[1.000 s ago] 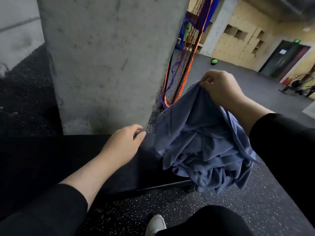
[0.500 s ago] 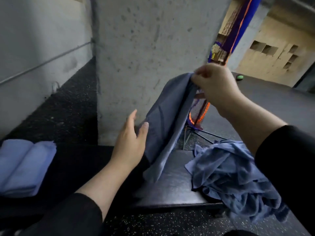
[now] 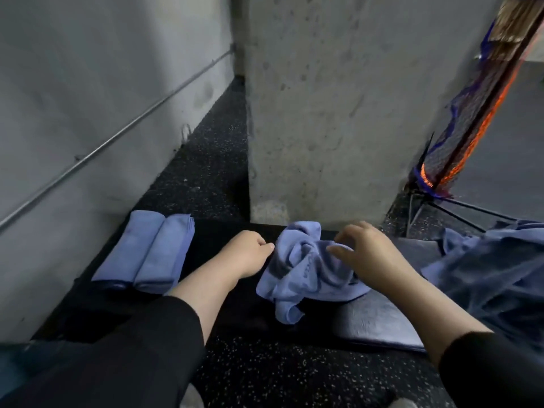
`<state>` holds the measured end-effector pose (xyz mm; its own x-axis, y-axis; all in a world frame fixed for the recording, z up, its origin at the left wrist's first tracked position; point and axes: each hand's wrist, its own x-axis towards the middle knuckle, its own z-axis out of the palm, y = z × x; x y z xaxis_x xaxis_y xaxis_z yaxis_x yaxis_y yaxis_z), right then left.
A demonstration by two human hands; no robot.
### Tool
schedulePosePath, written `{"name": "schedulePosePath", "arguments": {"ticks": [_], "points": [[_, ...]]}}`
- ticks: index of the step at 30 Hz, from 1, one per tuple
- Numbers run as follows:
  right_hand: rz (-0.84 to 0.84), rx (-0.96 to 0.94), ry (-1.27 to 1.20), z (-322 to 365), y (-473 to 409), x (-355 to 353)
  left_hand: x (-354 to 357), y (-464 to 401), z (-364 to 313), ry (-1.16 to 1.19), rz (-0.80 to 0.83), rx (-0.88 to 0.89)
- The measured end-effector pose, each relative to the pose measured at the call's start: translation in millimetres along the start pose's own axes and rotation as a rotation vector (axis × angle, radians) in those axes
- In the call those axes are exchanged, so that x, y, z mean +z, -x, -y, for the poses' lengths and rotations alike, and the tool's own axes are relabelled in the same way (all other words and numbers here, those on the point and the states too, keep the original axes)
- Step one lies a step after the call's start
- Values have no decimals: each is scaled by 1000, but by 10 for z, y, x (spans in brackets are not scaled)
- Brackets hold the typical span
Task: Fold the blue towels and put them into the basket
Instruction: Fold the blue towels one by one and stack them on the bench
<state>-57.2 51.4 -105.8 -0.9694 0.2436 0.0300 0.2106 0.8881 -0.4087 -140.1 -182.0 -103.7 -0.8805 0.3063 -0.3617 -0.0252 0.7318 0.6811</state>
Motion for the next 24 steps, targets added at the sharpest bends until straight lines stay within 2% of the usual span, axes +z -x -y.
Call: {"name": "schedulePosePath", "arguments": {"ticks": [2,4,6,10,14,17,19,22,24], "points": [[16,-31,6,44,-56,47,64,-56,36,-15,41,-12],[204,-11,28,39,-91,160,139,-114,20,4,53,5],[296,-19,30,24,-136,288,215,-153,-19,26,65,16],[239,-1,-17,26,-271,412,375,-215,-97,11,97,-14],[205,37,21,40,-320,419,472,-257,-230,-90,33,24],[163,54,-49,68,-310,319,514,-278,-276,-128,1,81],[107,39,-70,80,-319,230,497,-287,-327,-65,-64,129],[-10,43,-75,72,-335,89,388,-300,-442,145,-251,235],[-30,73,-151,40,-327,-11,310,-288,-504,256,-324,308]]}}
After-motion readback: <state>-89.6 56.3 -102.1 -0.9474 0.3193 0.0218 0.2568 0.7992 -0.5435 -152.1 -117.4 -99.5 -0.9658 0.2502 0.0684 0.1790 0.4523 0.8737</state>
